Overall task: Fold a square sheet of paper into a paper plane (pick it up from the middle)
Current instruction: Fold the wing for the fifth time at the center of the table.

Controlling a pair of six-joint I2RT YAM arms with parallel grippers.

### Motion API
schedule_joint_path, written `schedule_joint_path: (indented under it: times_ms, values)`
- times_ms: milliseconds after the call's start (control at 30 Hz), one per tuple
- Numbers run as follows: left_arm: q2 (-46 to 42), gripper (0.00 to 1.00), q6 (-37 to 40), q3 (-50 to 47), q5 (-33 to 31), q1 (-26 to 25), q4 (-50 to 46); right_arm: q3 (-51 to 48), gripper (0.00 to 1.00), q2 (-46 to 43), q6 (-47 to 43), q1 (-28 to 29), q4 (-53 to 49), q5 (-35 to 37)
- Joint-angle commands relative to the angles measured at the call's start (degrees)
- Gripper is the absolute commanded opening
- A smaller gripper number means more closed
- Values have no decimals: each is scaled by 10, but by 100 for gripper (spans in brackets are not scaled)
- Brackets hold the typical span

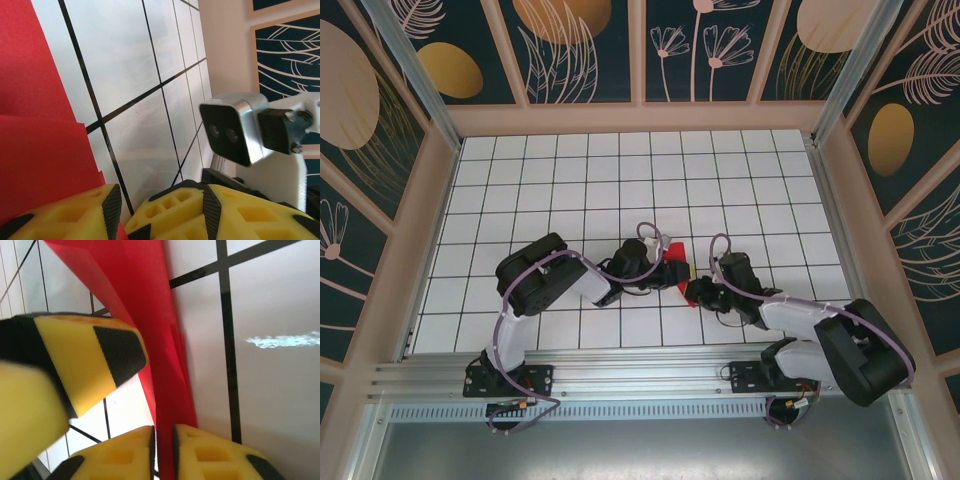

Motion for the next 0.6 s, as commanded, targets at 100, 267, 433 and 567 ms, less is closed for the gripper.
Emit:
schedule_joint_path:
  times_ms: [100,267,433,567]
  values:
    - [21,49,32,3,-16,5,-67,23,27,-70,2,-4,-101,32]
    - [22,49,35,3,-12,5,-67,26,26,-56,5,-4,-96,12]
    - [24,49,35,4,-11,5,-67,30,18,-41,-2,-4,-105,24]
    - [25,49,35,4,-10,5,-68,26,11,-30,-7,-4,-115,32]
